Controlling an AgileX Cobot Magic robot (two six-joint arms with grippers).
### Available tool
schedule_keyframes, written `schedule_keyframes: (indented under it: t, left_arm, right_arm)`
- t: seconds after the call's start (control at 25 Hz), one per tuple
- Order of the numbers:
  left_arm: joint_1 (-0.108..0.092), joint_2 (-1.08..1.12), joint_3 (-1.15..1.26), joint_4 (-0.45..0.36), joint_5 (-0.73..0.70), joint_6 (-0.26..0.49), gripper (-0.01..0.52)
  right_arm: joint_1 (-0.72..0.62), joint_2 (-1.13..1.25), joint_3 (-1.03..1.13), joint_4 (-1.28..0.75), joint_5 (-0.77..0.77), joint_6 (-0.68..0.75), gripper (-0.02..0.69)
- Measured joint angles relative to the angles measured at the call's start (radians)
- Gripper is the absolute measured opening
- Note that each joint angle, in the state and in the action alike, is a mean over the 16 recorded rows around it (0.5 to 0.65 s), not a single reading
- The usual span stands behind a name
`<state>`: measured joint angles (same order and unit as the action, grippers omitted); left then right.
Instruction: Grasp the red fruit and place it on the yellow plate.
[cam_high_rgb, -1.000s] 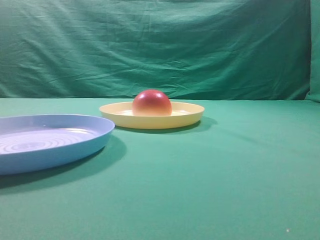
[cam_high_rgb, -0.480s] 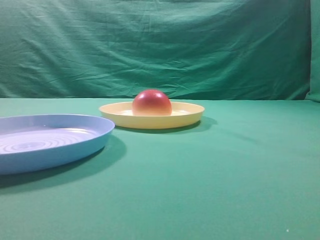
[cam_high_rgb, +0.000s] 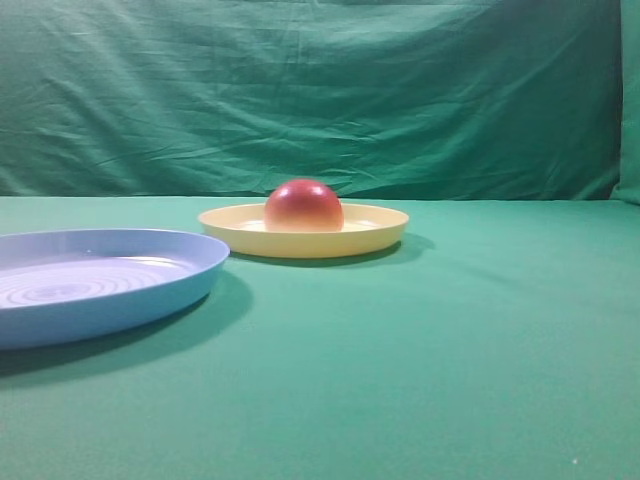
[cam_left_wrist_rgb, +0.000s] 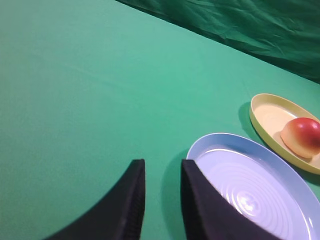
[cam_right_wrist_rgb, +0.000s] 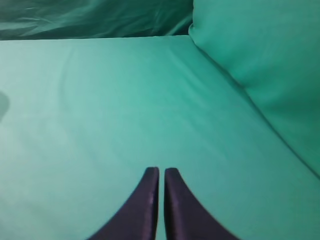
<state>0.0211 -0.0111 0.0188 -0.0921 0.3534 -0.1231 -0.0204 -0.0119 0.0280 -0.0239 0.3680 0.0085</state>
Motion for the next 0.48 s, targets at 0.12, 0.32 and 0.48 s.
schedule_keyframes:
  t: [0.12, 0.32, 0.48]
  left_arm:
    - [0.000, 0.000, 0.000, 0.000, 0.000, 0.000, 0.157]
    - [0.000, 0.000, 0.000, 0.000, 0.000, 0.000, 0.157]
    - [0.000, 0.000, 0.000, 0.000, 0.000, 0.000, 0.157]
  right_arm:
    - [0.000, 0.000, 0.000, 0.054, 0.001, -0.066, 0.000]
    - [0.000, 0.000, 0.000, 0.083, 0.002, -0.101, 0.000]
    - [0.000, 0.000, 0.000, 0.085, 0.002, -0.104, 0.000]
